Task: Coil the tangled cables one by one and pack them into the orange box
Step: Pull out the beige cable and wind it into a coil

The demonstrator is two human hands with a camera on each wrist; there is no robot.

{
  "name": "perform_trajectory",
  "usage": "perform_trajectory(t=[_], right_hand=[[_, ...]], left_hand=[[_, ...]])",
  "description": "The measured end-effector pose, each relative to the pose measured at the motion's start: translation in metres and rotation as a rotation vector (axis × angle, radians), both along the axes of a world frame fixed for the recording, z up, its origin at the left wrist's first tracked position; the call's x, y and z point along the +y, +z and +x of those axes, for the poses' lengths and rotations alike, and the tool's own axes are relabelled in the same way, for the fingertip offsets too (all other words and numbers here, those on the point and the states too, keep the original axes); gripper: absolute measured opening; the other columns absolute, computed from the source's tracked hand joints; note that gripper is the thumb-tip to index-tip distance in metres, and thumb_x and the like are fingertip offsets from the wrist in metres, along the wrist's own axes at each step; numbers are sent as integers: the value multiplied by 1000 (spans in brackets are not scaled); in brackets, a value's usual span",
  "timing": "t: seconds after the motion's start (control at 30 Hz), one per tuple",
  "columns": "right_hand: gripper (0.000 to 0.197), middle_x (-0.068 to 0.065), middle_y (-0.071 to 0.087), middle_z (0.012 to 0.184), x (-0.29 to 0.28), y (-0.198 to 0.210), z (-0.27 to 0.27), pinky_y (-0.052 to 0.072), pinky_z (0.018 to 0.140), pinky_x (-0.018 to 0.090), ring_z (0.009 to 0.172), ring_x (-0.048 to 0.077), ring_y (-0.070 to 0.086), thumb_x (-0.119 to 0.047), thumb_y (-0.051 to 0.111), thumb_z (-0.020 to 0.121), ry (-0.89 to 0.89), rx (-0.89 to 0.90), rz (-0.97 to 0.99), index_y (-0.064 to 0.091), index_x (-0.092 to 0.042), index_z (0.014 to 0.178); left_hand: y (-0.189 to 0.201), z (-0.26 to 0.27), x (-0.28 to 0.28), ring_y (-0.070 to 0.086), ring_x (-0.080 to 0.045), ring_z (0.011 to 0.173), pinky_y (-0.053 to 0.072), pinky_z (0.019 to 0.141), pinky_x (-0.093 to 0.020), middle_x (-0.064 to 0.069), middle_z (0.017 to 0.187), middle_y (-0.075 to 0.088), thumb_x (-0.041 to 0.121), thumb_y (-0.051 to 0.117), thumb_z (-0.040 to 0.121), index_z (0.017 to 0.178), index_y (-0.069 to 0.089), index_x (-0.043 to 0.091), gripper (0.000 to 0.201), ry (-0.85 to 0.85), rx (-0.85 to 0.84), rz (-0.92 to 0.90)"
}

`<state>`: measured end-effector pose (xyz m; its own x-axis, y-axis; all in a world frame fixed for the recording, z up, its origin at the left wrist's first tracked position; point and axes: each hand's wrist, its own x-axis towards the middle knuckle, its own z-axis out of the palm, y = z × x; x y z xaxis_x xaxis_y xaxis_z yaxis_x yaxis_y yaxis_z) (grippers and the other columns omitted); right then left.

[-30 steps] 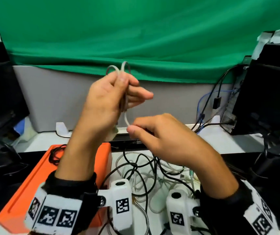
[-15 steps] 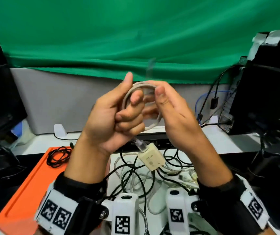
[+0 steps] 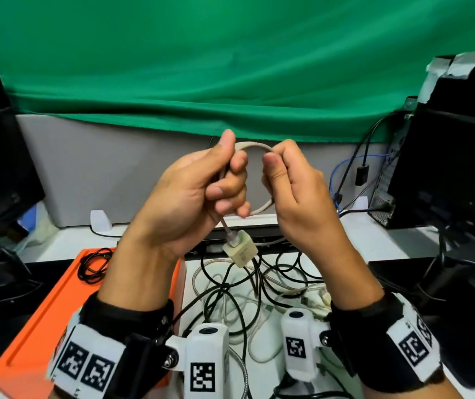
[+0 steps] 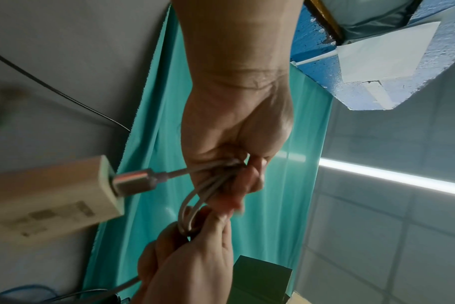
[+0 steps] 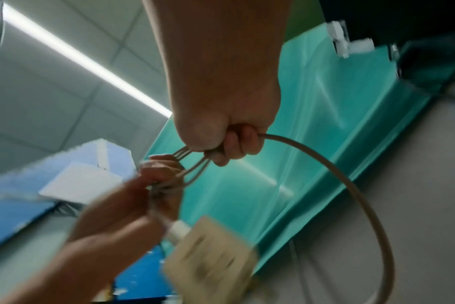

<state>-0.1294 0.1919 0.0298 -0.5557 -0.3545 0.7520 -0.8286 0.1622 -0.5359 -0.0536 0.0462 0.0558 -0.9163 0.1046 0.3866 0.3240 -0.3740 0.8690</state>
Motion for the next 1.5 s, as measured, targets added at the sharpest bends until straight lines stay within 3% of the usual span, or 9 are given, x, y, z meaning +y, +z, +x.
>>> perform_trajectory(t=[0.2, 0.33, 0.53, 0.73, 0.93, 1.03, 1.2, 1.33, 1.5], right_hand=[[32, -4, 51, 63, 10, -2, -7, 44, 58, 41, 60, 17, 49, -45, 37, 107, -40, 61, 74, 51, -22, 88], [27, -5, 43, 62, 14, -1, -15, 32, 55, 31, 55, 8, 37, -40, 41, 108, 96, -131, 58, 52, -30, 85], [26, -7, 61, 76, 8, -4, -6, 50, 76, 39, 72, 13, 55, -46, 40, 106, 0, -151, 544, 50, -47, 131], [28, -7, 51, 65, 8, 8, 18, 34, 55, 30, 61, 6, 47, -38, 52, 102, 46, -75, 776, 49, -27, 77], [25, -7, 53, 61, 31, 21, 9, 32, 52, 22, 54, 5, 42, -40, 63, 97, 78, -181, 697, 67, -21, 82], [21, -12, 53, 61, 45, 23, 0, 35, 56, 26, 57, 6, 44, -46, 59, 97, -40, -123, 649, 66, -29, 86], [21, -9, 62, 90, 32, 15, -6, 49, 80, 41, 85, 13, 57, -33, 44, 107, -99, 70, 444, 63, -26, 112], [41, -6, 64, 132, 8, 8, 6, 45, 106, 30, 122, 5, 58, -37, 39, 107, 102, -224, 94, 52, -25, 144], [28, -3, 70, 100, -4, -1, 0, 53, 74, 30, 82, 4, 63, -29, 50, 106, 104, -209, -8, 60, -24, 131]], left_hand=[[-6, -2, 0, 19, -7, 35, 29, 48, -23, 10, 45, 22, 35, 34, 105, 90, 63, 10, 41, -223, 22, 43], [-4, -2, -9, 54, -8, 44, 57, 71, -30, 7, 50, 25, 29, 27, 108, 95, 53, 12, 33, -286, 106, 272], [-9, -14, -8, 75, -25, 94, 56, 93, -40, 3, 63, 60, 21, 25, 110, 122, 51, 2, 34, 174, 285, 118], [-22, -20, -9, 71, -17, 79, 56, 77, -40, 1, 81, 74, 32, 41, 105, 111, 60, 16, 25, 690, 384, -831], [-16, -12, -20, 58, -12, 64, 48, 67, -41, 6, 63, 62, 40, 39, 106, 87, 63, 17, 38, 780, 208, -1368], [-14, -3, -25, 39, -6, 44, 32, 46, -23, 8, 49, 47, 44, 47, 104, 82, 71, 16, 43, 580, 61, -1159], [-15, -5, -18, 18, -9, 43, 16, 42, -22, 6, 47, 29, 38, 51, 97, 69, 56, 15, 37, 227, 9, -471], [-17, -17, -4, 11, -8, 38, 17, 39, -20, 9, 43, 25, 39, 51, 98, 68, 49, 20, 36, 59, -102, -27], [-12, -22, -2, 31, -4, 33, 34, 42, -18, 8, 43, 34, 38, 44, 101, 67, 42, 21, 38, -95, -201, 320]])
